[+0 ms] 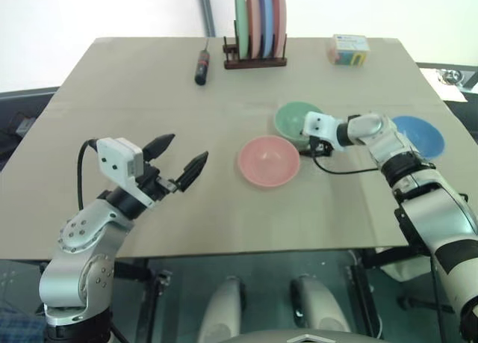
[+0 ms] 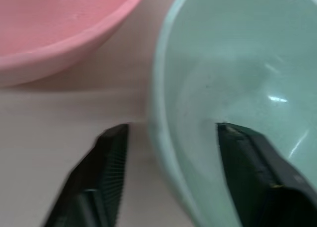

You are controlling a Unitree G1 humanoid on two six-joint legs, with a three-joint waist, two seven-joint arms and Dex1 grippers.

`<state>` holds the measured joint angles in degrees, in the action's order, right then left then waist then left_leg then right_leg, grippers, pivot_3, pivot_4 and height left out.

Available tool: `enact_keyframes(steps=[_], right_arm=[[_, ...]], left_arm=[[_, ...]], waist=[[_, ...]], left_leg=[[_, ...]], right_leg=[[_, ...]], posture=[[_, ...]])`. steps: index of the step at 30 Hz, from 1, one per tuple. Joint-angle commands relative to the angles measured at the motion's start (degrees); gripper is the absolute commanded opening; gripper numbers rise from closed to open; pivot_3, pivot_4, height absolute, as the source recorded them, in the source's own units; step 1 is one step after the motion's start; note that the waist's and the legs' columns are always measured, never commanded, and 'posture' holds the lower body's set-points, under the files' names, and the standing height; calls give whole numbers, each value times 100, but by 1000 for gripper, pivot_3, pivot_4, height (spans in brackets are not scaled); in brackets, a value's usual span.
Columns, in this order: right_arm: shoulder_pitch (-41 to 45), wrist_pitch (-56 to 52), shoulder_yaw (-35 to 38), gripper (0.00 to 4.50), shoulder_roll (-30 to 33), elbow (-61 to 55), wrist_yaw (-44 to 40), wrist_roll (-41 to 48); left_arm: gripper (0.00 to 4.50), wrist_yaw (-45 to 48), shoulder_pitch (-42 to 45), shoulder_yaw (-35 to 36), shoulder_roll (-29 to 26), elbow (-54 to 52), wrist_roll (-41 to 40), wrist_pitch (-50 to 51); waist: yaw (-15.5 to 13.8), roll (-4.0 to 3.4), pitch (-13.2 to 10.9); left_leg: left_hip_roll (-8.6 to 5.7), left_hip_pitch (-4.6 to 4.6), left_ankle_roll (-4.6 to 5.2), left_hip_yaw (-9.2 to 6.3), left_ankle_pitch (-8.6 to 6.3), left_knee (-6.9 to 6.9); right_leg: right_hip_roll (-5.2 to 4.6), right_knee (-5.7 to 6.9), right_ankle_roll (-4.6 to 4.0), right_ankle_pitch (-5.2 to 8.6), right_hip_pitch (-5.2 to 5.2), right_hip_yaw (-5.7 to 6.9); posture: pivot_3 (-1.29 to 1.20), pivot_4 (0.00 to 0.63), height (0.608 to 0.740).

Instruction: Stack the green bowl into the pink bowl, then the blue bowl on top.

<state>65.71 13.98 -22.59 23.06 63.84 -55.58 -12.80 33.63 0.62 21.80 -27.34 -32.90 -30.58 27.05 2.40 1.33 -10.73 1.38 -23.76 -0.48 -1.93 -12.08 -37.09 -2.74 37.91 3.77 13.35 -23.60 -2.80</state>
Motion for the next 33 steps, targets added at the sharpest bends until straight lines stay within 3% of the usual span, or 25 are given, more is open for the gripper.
enact_keyframes(steps=[1, 4, 14, 18, 24, 30, 33], right_arm=[[229, 267, 128, 1200, -41, 133, 106, -89], [250, 329, 186, 33, -76, 192, 143, -111], [348, 666, 442, 33, 217, -590, -71, 16], [4, 42, 629, 33, 456, -2613, -925, 601], [-1134, -2006, 406, 33, 813, -6165, -1951, 1537], [-1683, -2908, 112, 33, 862, -7536, -1984, 1690], [-1737, -2883, 19, 1040, 803, -7639, -1832, 1579]], left_arm=[[4500, -7, 44, -68, -58, -41, -23, -197], [4500, -39, 33, -152, -60, -23, 35, -240], [4500, 20, -9, -202, -135, 46, -16, -377], [4500, 225, 33, -210, -238, 151, -107, -438], [4500, 908, 178, -331, -561, 505, -231, -591], [4500, 1709, 389, -461, -963, 908, -429, -636], [4500, 1986, 568, -555, -1080, 1132, -416, -701]], waist=[[-2, 0, 0], [4, -1, 0], [5, -5, -3], [6, -10, -6], [-39, -9, -5], [-29, -8, -5], [-22, -8, -5]], left_leg=[[0, -1, 0, 0, 0, 0], [-1, -3, 0, 1, 0, 0], [0, -4, 0, 2, 0, 8], [1, -4, 0, 0, 0, 15], [2, -6, 0, -13, 0, 23], [3, -2, 0, -9, 0, 19], [4, -1, 0, -9, 0, 19]], right_leg=[[0, 0, 0, 0, 0, 0], [-1, -3, 0, 0, 0, -1], [0, -4, 0, 0, -5, -2], [0, -4, 0, 0, -9, -1], [-1, -6, -1, 1, -7, 16], [-1, -5, -3, 4, -7, 15], [0, -4, -17, 13, -8, 15]], posture=[[0, 150, 740], [0, 150, 740], [0, 150, 740], [0, 150, 740], [0, 150, 740], [0, 150, 740], [0, 150, 740]])
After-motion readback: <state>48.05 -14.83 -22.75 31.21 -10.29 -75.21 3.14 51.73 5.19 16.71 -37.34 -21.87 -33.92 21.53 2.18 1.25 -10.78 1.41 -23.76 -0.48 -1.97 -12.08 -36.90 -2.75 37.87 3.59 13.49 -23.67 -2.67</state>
